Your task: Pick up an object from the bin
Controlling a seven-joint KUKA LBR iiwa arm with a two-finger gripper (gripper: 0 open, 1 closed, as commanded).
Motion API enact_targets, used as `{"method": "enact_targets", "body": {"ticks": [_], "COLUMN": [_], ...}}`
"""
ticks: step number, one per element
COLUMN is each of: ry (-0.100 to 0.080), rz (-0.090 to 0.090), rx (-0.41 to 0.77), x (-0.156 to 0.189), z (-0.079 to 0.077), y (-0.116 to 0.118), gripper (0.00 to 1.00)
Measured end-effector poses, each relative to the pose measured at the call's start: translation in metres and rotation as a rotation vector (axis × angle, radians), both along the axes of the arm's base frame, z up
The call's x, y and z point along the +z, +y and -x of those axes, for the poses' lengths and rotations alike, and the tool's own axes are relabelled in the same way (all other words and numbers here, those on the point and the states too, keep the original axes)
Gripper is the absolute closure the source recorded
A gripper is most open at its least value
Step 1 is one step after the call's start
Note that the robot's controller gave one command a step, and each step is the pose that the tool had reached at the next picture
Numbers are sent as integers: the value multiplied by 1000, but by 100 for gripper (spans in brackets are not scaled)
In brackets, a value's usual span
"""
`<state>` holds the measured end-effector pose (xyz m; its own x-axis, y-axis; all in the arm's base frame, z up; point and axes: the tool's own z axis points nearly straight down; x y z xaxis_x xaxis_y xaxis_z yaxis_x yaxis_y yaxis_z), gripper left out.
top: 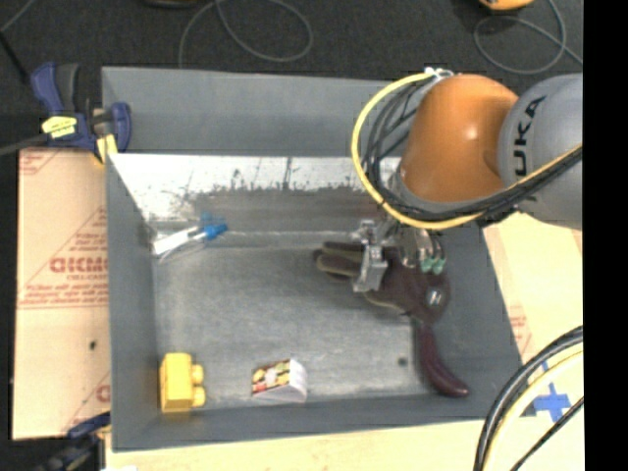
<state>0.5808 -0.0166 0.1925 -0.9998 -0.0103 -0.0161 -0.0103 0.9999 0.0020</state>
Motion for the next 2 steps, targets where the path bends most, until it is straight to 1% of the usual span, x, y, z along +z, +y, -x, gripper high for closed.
{"method": "enact_targets", "body": {"ticks": [1,2], "ry": [0,-9], "rz": [0,1], "rx": [-1,-13], "x": [0,164], "z": [0,3], "y": [0,-12], "gripper": [100,100]}}
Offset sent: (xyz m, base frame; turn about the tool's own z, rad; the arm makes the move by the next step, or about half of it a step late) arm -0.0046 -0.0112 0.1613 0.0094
